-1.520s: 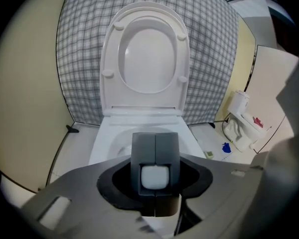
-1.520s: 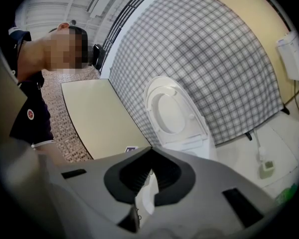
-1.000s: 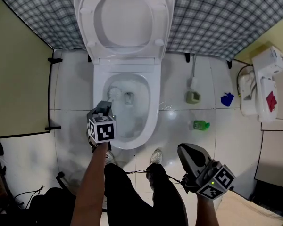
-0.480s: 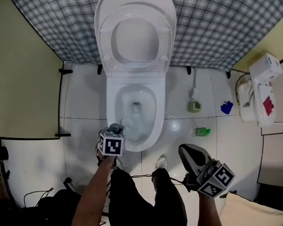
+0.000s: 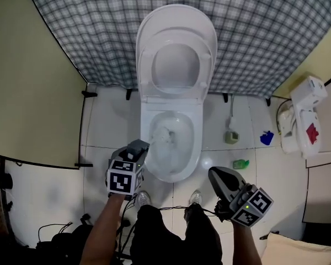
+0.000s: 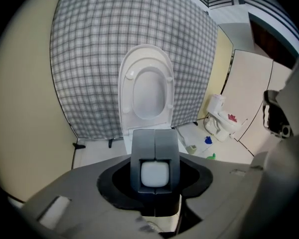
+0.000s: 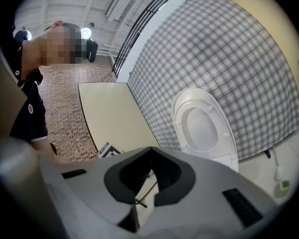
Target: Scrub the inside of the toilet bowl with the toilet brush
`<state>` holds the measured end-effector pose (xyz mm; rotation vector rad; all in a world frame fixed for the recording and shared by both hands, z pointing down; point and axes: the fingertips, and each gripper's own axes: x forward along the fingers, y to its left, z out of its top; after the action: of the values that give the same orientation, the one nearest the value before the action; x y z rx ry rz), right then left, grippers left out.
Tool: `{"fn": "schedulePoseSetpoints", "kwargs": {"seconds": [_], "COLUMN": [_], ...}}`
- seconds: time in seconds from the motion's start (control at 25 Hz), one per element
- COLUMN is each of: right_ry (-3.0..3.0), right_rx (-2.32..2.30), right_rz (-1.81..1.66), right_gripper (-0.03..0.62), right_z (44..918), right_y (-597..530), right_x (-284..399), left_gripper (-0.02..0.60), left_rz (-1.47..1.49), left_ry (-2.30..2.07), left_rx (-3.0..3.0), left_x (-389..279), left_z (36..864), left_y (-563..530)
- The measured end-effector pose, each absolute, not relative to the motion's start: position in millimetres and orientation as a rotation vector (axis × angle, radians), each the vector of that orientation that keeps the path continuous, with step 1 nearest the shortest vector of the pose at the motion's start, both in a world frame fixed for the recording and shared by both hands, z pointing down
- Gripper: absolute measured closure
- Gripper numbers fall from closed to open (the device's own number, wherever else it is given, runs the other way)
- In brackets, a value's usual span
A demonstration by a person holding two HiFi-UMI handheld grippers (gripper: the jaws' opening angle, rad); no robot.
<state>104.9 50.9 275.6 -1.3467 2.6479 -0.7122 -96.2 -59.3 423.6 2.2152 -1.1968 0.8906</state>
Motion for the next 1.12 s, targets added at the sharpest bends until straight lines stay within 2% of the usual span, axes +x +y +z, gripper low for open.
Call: {"fn": "schedulePoseSetpoints", "kwargs": {"seconds": [0.24, 0.48, 1.12], "right_ry": [2.743, 2.826, 2.996], "right_rx": [-1.265, -1.172, -0.993], "right_rz": [-0.707, -0.73, -0.842], "right_gripper": [0.594, 0.594, 0.594], "right_z": [278, 288, 399], "right_y": [34, 13, -22], "right_x": [73, 39, -22], "left_gripper": [0.399, 0.399, 0.399], "left_rz": [0.776, 0.792, 1.049], "left_ry": [-1.32, -1.429, -1.339], "left_rx": [2.208, 2.058, 1.746], "left_x": [-158, -229, -277], "left_z": [389, 413, 659], "left_y": [-58, -47, -21]}}
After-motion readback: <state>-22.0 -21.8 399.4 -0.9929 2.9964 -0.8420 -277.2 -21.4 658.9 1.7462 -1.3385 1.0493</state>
